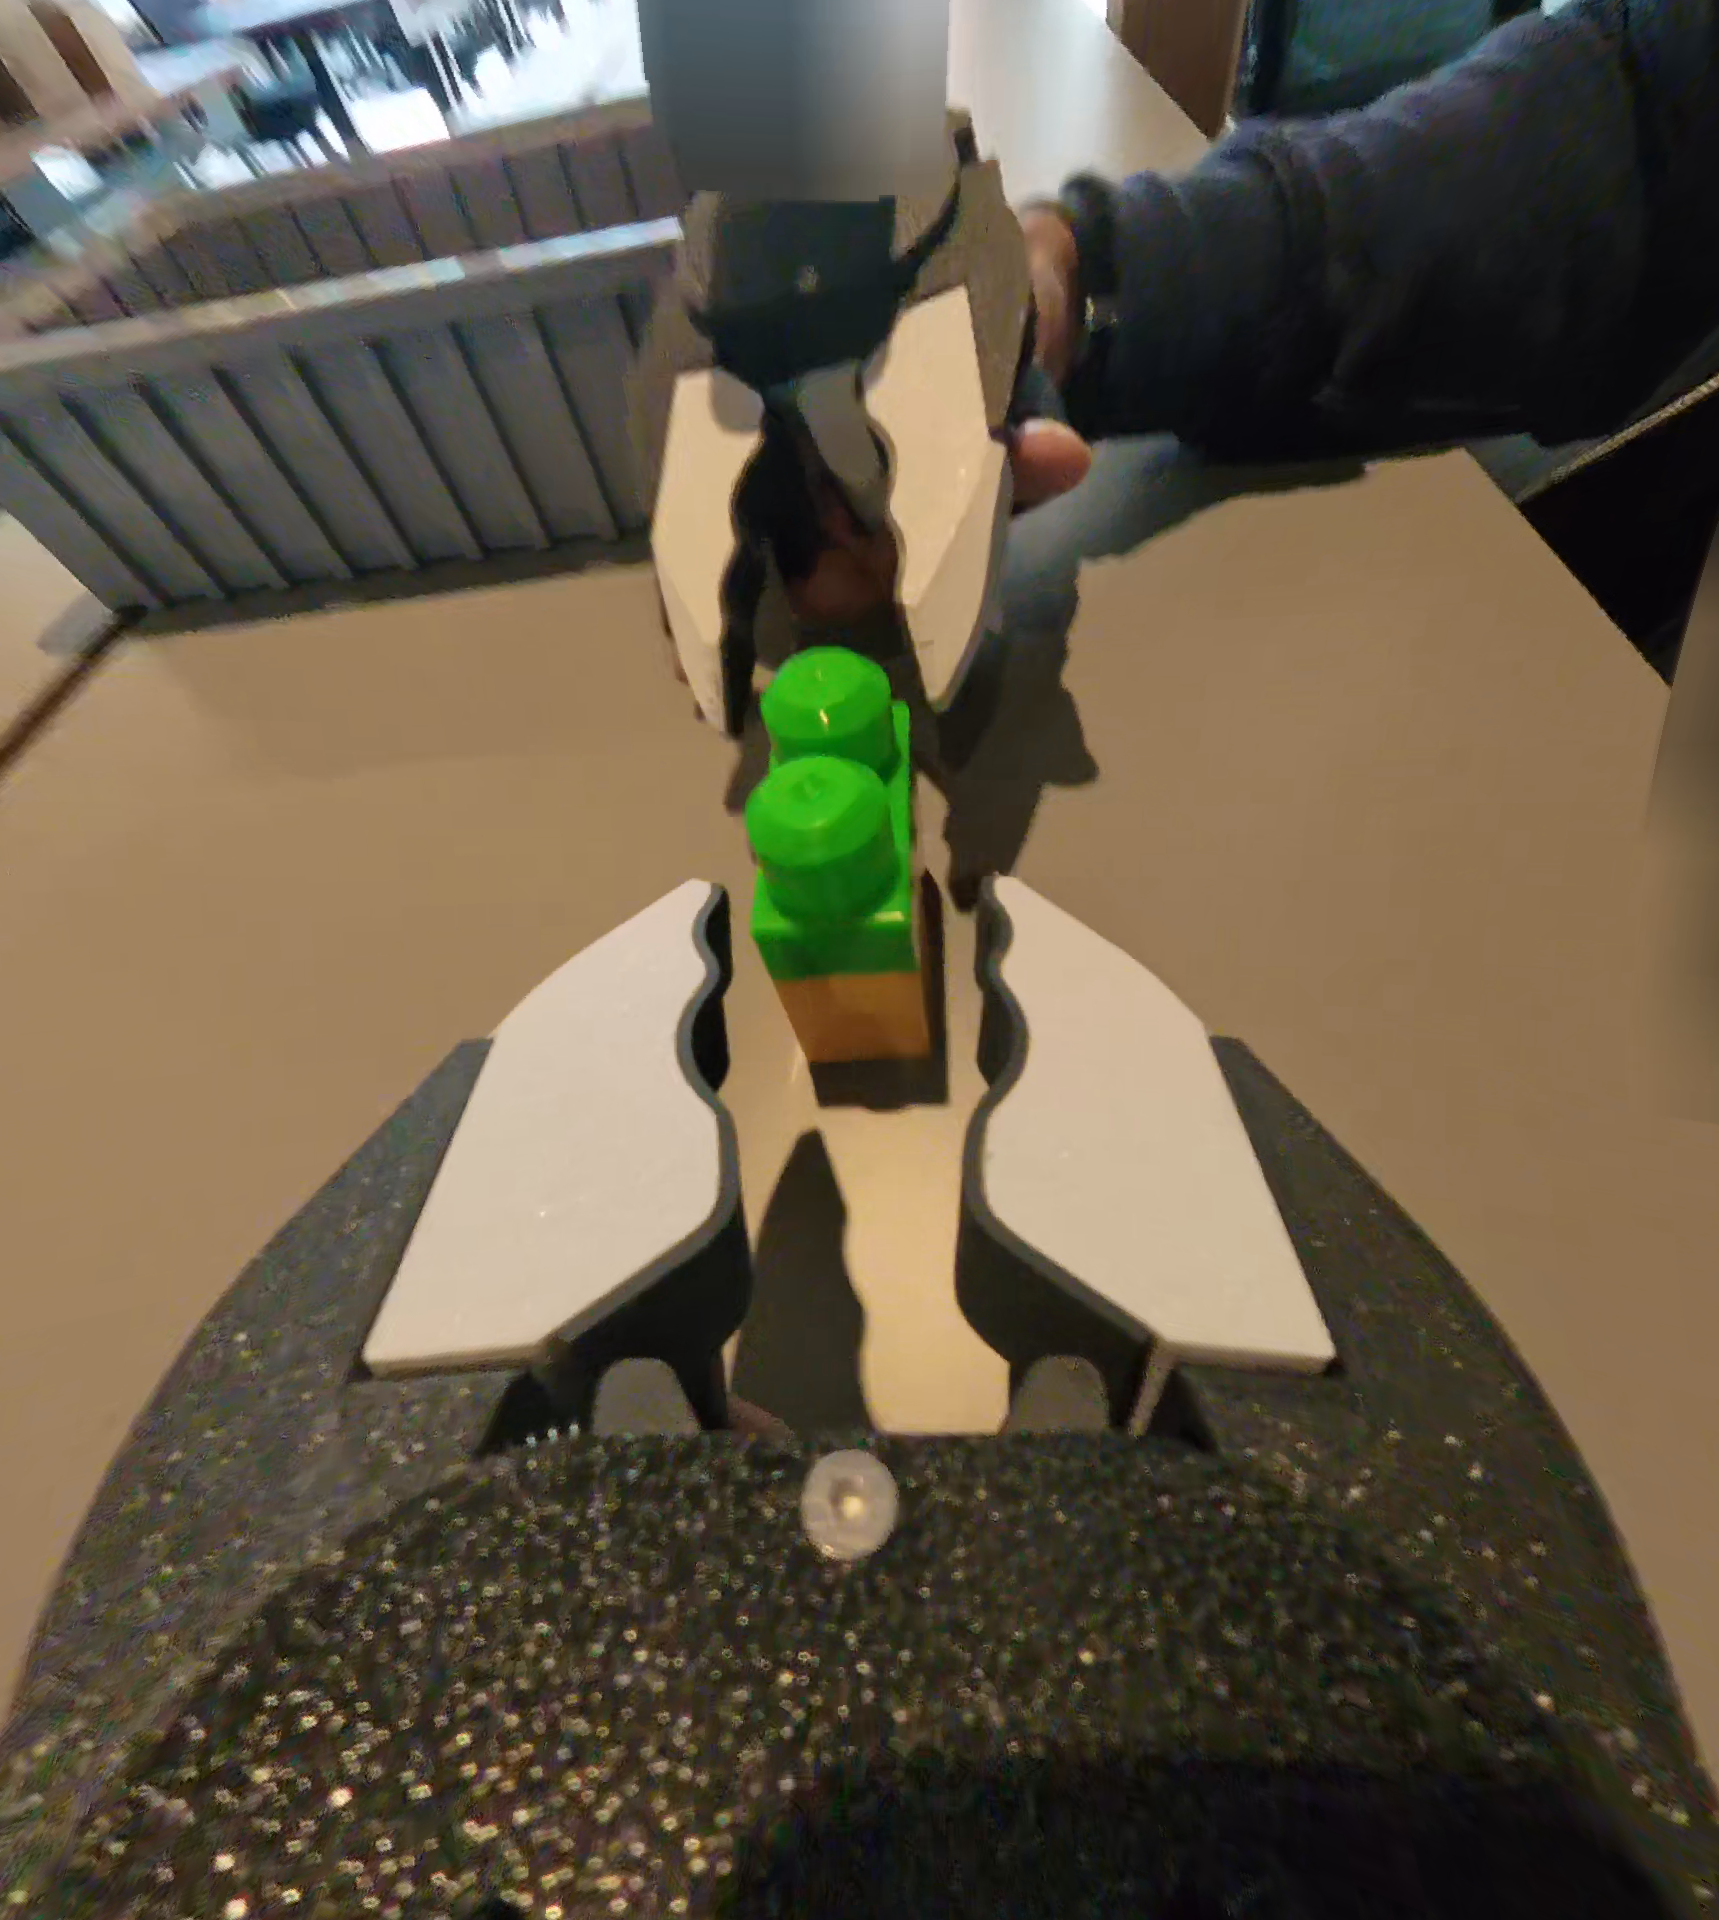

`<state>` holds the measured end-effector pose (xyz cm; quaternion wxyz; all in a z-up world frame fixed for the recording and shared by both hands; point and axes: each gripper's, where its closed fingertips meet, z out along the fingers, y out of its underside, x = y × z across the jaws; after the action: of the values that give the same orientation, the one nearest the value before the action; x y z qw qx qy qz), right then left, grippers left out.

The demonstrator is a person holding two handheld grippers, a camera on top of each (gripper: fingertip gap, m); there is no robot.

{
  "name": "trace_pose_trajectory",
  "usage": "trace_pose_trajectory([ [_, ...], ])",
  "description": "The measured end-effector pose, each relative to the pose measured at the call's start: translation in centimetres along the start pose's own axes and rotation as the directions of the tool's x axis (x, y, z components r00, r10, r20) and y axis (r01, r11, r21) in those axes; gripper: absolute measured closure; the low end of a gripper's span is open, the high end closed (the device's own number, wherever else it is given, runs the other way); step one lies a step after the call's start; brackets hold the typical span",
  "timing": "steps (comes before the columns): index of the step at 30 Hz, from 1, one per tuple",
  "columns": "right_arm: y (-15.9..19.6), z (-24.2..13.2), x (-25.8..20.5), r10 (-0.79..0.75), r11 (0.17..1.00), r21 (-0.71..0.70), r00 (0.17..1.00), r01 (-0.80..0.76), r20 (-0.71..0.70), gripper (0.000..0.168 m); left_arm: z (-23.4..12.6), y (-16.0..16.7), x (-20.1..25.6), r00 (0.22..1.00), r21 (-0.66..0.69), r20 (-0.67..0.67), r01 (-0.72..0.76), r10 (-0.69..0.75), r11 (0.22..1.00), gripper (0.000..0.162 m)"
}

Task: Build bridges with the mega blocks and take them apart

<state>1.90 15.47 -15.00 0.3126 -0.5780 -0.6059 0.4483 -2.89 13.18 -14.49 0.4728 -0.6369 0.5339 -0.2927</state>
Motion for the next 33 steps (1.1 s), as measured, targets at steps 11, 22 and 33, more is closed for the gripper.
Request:
trace_pose_trajectory([
  [11, 4.6, 2.1, 0.5, -0.086, 0.944, -0.324, 0.993, 0.057, -0.075, 0.132, 3.5, 4.5, -0.3, 0.998, -0.313, 0.045, -0.036, 0.052, 0.949, 0.122],
  [22, 4.9, 2.0, 0.7, -0.075, 0.94, -0.337, 0.993, 0.041, -0.088, 0.132, 4.1, 4.4, -0.4, 0.998, -0.326, 0.066, 0.0, 0.022, 0.945, 0.124],
  [33, 5.2, 2.0, 0.9, -0.057, 0.936, -0.352, 0.994, 0.02, -0.097, 0.127, 4.2, 4.3, -0.5, 0.997, -0.325, 0.081, 0.007, 0.02, 0.946, 0.123],
])
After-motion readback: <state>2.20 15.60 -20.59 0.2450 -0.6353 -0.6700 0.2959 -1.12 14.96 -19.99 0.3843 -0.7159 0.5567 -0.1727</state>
